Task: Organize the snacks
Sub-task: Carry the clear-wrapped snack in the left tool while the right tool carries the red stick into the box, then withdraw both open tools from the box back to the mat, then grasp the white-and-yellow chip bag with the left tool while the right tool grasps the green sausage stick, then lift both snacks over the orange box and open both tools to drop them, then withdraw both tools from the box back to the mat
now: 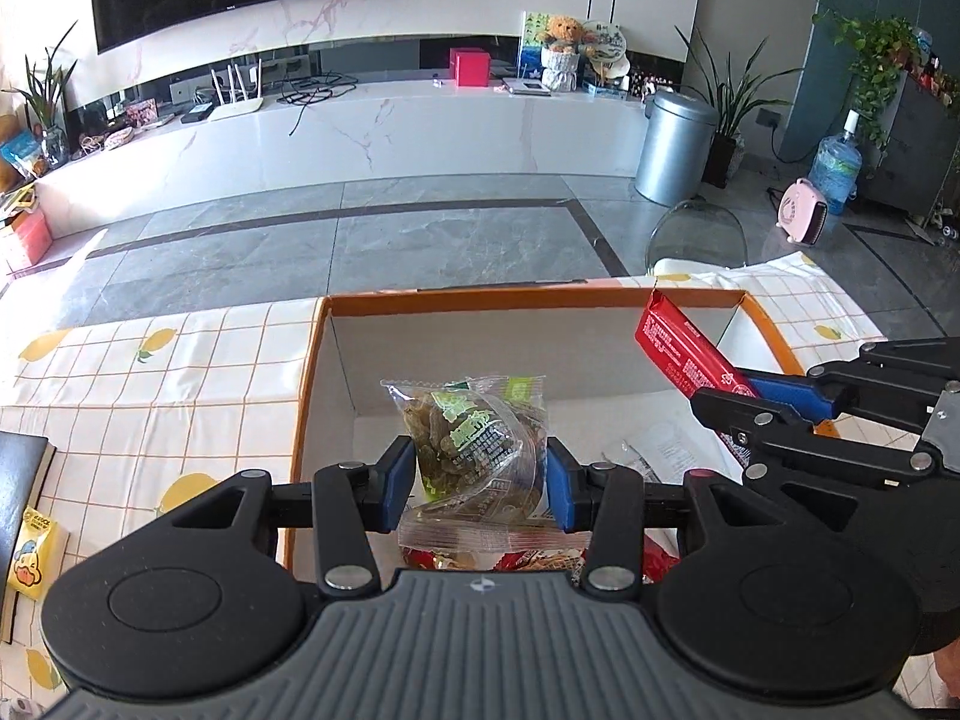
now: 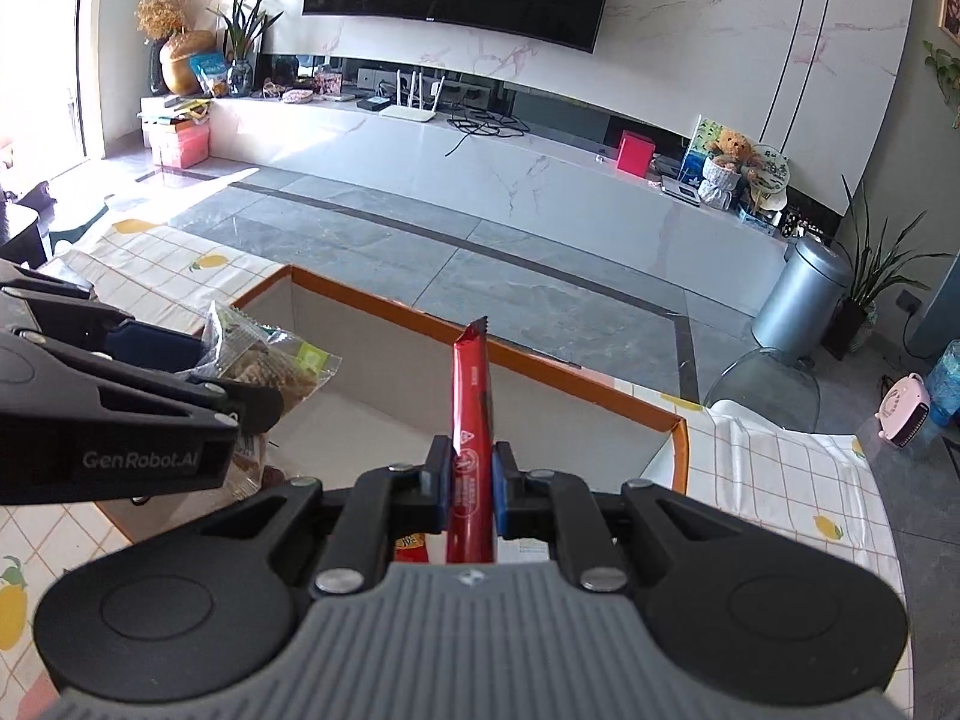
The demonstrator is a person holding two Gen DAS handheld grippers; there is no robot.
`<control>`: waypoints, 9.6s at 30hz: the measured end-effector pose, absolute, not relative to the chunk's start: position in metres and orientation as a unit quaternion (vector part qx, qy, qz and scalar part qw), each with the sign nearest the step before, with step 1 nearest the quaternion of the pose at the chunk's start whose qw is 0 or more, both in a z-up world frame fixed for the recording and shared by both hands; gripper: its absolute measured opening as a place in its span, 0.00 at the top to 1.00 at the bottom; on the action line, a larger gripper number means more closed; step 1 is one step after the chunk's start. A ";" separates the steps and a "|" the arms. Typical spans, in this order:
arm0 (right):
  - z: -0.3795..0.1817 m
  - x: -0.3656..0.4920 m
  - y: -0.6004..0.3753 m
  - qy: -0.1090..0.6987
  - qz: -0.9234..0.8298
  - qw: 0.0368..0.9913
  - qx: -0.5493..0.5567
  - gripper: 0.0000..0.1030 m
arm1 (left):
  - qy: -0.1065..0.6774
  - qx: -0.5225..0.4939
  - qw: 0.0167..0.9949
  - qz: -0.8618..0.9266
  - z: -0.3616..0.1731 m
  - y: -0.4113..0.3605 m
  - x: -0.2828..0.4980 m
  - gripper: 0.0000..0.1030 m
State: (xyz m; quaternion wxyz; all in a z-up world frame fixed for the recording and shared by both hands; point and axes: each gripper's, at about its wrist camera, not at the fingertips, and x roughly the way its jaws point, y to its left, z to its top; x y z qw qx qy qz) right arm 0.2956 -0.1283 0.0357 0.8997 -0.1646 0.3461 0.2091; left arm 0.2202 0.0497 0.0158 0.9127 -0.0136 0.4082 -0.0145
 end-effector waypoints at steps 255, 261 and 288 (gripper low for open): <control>-0.021 0.312 -0.136 0.444 0.175 0.862 -0.171 0.63 | 0.440 0.012 0.897 -0.037 0.001 0.030 0.218 0.20; -0.001 0.298 -0.142 0.430 0.174 0.870 -0.170 0.46 | 0.416 0.012 0.908 -0.041 0.017 0.024 0.207 0.16; 0.040 0.134 -0.197 0.365 0.206 0.906 -0.068 0.35 | 0.345 0.026 0.938 -0.005 0.037 0.001 0.083 0.37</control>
